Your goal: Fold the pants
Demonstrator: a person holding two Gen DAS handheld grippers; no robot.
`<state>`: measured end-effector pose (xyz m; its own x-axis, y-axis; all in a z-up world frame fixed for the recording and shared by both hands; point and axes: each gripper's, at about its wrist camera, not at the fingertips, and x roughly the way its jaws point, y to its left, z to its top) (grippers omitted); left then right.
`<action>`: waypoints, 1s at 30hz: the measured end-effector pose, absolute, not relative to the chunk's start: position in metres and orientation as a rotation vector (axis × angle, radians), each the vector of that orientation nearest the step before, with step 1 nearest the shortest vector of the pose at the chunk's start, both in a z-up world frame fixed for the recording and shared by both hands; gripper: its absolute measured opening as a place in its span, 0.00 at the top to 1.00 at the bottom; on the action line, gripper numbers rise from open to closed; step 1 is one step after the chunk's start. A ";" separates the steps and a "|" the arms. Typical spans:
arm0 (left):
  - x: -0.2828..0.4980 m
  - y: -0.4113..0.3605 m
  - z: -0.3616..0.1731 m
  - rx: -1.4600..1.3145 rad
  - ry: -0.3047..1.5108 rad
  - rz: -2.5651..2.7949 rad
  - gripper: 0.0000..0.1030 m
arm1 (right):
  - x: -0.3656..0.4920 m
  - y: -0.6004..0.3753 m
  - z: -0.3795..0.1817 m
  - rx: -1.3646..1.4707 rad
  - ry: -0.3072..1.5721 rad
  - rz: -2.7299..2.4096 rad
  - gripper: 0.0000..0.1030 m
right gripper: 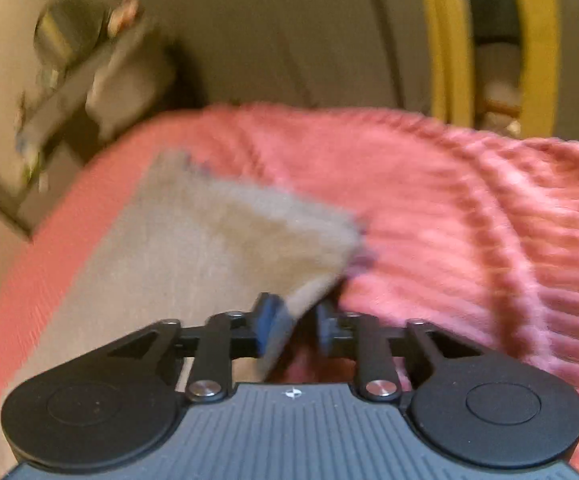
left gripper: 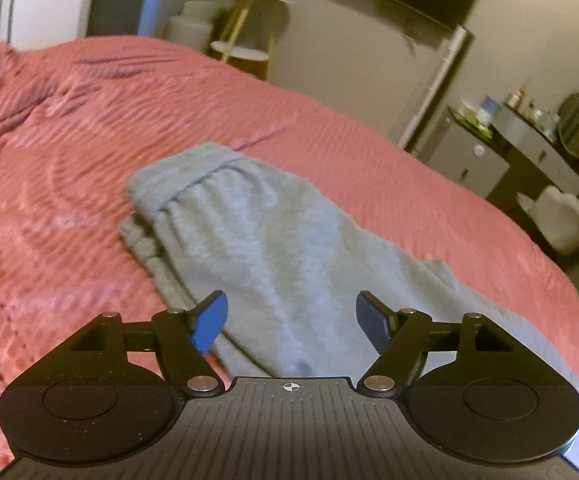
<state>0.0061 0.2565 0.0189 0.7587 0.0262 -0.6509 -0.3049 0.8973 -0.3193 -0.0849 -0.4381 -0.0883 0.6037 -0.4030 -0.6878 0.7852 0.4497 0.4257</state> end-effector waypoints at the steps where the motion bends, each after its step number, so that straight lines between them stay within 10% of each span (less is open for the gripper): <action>1: 0.008 0.248 0.020 -0.416 0.685 0.171 0.18 | -0.091 -0.437 -0.084 0.778 0.527 -0.820 0.70; 9: 0.039 0.156 0.005 -0.372 0.796 -0.077 0.12 | -0.067 -0.407 -0.063 0.761 0.505 -0.538 0.69; 12: 0.045 0.131 -0.006 -0.326 0.856 -0.138 0.12 | -0.041 -0.396 -0.080 0.755 0.591 -0.451 0.45; 16: 0.049 0.136 -0.012 -0.251 0.862 -0.083 0.12 | -0.027 -0.376 -0.081 0.680 0.622 -0.646 0.48; 22: 0.085 0.155 -0.002 -0.333 0.826 -0.041 0.12 | 0.008 -0.307 -0.060 0.684 0.587 -0.474 0.19; 30: 0.180 0.158 0.011 -0.551 0.782 -0.275 0.15 | 0.060 -0.240 -0.086 0.563 0.681 -0.125 0.08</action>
<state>0.1800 0.1576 0.0105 0.6841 -0.4302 -0.5891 0.0341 0.8256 -0.5632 0.0605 -0.2403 -0.0859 0.7759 0.0704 -0.6269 0.2882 0.8444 0.4516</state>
